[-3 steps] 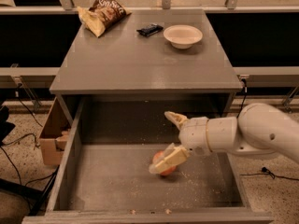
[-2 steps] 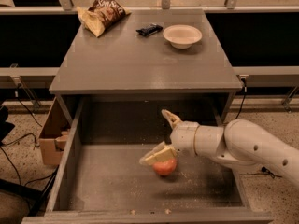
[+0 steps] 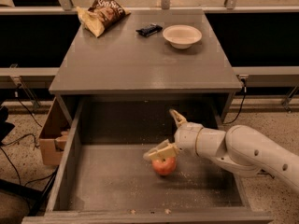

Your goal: Pick apple from top drawer and place on counter

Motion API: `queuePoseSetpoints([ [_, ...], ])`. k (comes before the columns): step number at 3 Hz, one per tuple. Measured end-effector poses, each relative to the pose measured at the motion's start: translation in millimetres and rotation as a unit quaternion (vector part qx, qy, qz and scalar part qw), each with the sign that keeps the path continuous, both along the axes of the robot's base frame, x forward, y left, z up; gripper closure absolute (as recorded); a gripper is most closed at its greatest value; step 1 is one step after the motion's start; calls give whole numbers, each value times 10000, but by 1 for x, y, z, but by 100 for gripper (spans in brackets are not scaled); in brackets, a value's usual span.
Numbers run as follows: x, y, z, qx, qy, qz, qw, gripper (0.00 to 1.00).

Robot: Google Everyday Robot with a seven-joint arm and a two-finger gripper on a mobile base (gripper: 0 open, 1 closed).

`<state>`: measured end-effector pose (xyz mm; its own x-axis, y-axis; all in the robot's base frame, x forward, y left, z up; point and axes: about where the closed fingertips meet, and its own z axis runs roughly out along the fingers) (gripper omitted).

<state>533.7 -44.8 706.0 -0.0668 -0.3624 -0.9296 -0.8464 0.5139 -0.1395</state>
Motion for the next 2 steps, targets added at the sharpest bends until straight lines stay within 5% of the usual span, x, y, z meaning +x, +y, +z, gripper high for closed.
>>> queuePoseSetpoints([
  [2,-44,-15,-10,-654,658,238,9954,0],
])
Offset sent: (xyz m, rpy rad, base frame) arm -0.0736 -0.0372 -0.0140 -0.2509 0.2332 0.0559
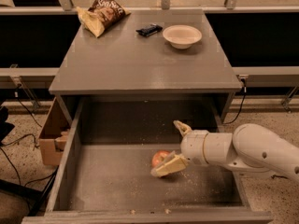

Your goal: Pick apple from top drawer and place on counter

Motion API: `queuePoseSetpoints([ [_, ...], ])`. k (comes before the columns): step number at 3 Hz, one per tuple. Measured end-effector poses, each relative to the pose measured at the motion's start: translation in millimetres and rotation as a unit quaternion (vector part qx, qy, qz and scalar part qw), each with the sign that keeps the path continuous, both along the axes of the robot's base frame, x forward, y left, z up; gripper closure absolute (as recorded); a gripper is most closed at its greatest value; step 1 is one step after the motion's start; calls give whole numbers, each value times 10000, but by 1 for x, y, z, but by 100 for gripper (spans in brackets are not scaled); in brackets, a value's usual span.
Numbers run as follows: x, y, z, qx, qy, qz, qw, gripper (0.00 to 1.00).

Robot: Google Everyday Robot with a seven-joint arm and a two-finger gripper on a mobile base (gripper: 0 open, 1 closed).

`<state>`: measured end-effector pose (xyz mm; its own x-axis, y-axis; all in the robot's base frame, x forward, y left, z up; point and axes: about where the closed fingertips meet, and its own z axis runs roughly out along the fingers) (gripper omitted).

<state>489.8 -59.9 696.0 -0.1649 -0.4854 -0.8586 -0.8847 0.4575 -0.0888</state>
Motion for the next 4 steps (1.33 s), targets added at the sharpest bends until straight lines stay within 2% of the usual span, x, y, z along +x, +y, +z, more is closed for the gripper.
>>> queuePoseSetpoints([
  [1,-9,-16,-14,-346,178,-30,9992,0],
  [3,-15,-18,-54,-570,334,-58,9978,0],
  [4,-17,-15,-70,-530,361,-66,9979,17],
])
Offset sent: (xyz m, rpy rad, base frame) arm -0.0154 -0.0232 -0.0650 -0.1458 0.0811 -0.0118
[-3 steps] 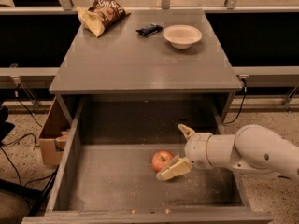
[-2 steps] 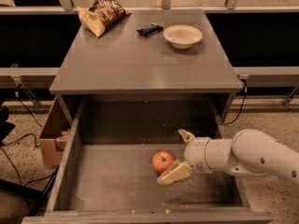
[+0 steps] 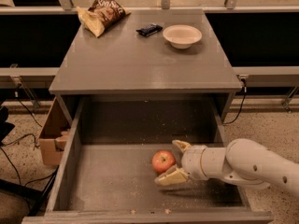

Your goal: Pick apple from top drawer and place on counter

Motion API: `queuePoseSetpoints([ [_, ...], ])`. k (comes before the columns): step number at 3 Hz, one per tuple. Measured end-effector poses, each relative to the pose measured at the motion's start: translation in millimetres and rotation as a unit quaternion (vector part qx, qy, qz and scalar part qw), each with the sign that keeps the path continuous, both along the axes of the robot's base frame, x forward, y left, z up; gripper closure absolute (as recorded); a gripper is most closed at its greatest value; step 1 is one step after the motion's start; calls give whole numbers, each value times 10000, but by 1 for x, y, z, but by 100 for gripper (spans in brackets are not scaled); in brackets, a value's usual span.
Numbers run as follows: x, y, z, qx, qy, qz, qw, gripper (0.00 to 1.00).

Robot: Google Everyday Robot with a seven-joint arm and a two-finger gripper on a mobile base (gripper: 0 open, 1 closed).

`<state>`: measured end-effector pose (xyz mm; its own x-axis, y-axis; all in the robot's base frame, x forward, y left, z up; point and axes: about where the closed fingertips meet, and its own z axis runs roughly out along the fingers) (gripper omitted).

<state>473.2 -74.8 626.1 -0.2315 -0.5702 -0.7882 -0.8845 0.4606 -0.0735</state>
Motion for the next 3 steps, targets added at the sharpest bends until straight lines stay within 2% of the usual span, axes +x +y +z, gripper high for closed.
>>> queuePoseSetpoints([
  [1,0,10,-6,254,-98,131,9995,50],
  [2,0,30,10,508,-336,434,9972,73],
  [3,4,43,45,779,-581,575,9936,95],
])
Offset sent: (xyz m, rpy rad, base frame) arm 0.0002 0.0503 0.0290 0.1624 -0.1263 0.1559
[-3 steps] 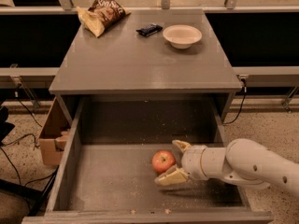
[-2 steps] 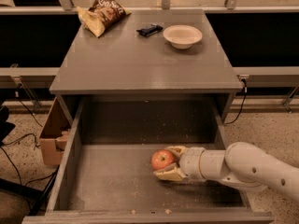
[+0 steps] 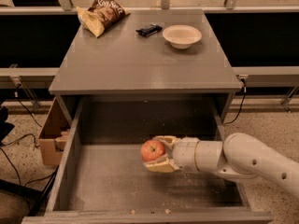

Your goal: Pick apple from top drawer and place on counter

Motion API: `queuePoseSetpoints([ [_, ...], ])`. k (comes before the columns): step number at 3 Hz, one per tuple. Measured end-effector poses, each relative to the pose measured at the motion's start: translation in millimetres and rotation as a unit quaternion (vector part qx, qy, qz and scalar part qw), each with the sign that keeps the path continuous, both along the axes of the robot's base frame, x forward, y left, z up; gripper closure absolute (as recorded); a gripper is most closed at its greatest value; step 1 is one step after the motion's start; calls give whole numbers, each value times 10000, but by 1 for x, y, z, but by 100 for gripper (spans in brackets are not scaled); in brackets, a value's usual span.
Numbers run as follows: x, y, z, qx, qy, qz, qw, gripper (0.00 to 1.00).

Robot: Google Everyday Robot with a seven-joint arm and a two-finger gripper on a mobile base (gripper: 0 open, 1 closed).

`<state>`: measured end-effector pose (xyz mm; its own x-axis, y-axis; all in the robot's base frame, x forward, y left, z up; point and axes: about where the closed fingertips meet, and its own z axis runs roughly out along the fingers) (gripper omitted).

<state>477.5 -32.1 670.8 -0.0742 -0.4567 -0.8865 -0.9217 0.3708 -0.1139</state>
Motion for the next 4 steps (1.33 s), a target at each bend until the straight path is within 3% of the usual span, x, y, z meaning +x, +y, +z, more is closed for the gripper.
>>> queuePoseSetpoints([
  [1,8,9,75,284,-288,171,9990,100],
  [2,23,28,174,390,-572,470,9965,100],
  [3,66,66,276,422,-812,647,9937,100],
  [4,117,89,312,397,-835,498,9945,100],
])
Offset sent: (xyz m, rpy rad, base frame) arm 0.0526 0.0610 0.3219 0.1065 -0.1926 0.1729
